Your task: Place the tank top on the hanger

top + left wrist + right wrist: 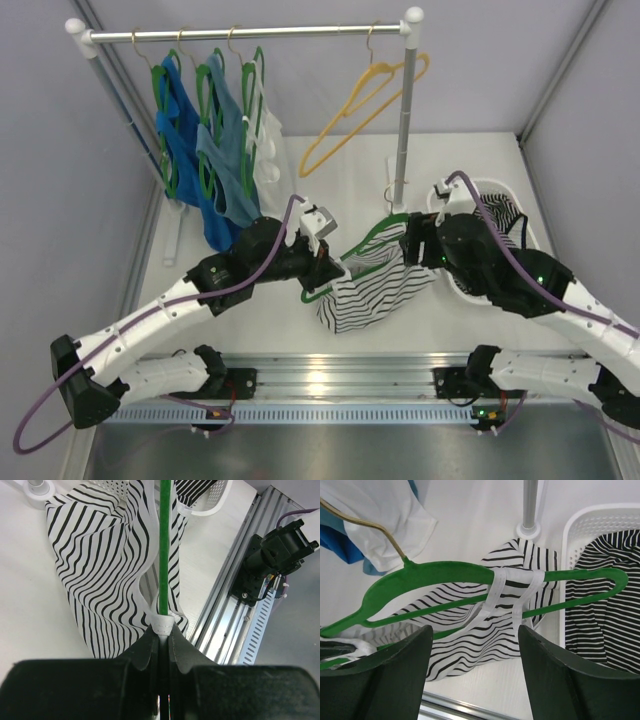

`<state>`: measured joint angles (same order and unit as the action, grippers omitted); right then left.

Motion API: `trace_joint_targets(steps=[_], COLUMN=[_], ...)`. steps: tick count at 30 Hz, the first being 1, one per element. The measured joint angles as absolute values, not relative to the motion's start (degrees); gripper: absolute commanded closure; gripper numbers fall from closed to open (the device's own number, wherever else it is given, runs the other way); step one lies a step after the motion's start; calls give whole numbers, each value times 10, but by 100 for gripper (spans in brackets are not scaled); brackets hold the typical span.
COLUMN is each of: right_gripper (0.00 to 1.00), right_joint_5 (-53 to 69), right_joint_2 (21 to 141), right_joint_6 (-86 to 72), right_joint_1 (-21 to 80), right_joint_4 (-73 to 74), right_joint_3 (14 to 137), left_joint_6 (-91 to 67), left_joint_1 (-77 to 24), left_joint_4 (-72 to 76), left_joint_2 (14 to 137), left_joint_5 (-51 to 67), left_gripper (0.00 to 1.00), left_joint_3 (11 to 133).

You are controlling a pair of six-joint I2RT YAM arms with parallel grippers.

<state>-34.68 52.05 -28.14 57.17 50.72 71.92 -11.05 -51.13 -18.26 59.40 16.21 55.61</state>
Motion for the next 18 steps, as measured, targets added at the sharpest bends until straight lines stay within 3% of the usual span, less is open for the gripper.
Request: trace_joint_targets(steps=[18], right_gripper=[40], right_joint_5=[-401], right_joint_2=[606], right_joint_6=[-307], right_joint_1=[553], right_joint_4=[531], right_joint_3=[712], left_joint_6=[-113], left_joint_1=[-511], left_joint_4=[-219], left_joint_2=[573], left_joint_5=[171], left_gripper=[100], left_joint_3=[581])
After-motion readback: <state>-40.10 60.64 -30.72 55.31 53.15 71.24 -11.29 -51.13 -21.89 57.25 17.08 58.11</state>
